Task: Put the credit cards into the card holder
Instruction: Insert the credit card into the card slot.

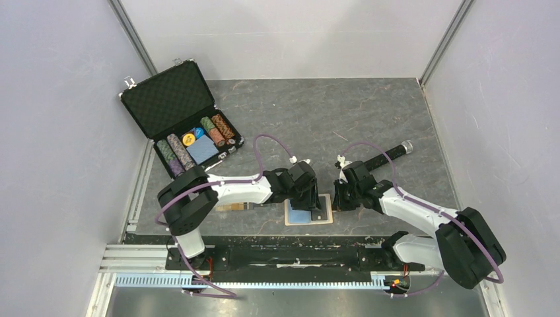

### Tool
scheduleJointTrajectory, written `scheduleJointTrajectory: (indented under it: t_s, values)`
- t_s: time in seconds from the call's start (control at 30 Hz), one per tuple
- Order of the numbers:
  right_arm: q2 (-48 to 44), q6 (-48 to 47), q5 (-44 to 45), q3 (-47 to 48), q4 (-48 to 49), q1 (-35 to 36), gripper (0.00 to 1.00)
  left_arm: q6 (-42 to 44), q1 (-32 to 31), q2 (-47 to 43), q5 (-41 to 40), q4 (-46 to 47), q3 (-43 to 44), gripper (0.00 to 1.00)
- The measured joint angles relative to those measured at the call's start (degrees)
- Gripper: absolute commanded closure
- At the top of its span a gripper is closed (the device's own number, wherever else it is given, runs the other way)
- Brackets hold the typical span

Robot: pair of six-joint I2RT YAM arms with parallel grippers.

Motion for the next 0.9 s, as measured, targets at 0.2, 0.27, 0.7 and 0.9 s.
scheduleJointTrajectory:
  t_s: [0.2,0.27,0.7,0.9]
  values:
    - [-0.39,0.0,0.39,0.0,-0.15,0.02,0.98,0.07,-0.07,-5.68,-1.66,-1.25,-1.31,0.45]
    - [-0.79,0.0,0.68,0.0,-0.61,0.02,0.96,0.13,0.15,-8.07,-1.88,-1.25,-1.9,0.45]
    - [-4.76,-0.15,1.99,0.52,-2.75,0.02,0.82,0.09,16.0,-29.7,7.39,5.05,-15.41,0.45]
    - [-4.87,-0.39,1.95,1.44,-2.99,0.02,0.78,0.55,28.24,-40.13,13.07,2.56,-19.89,0.44]
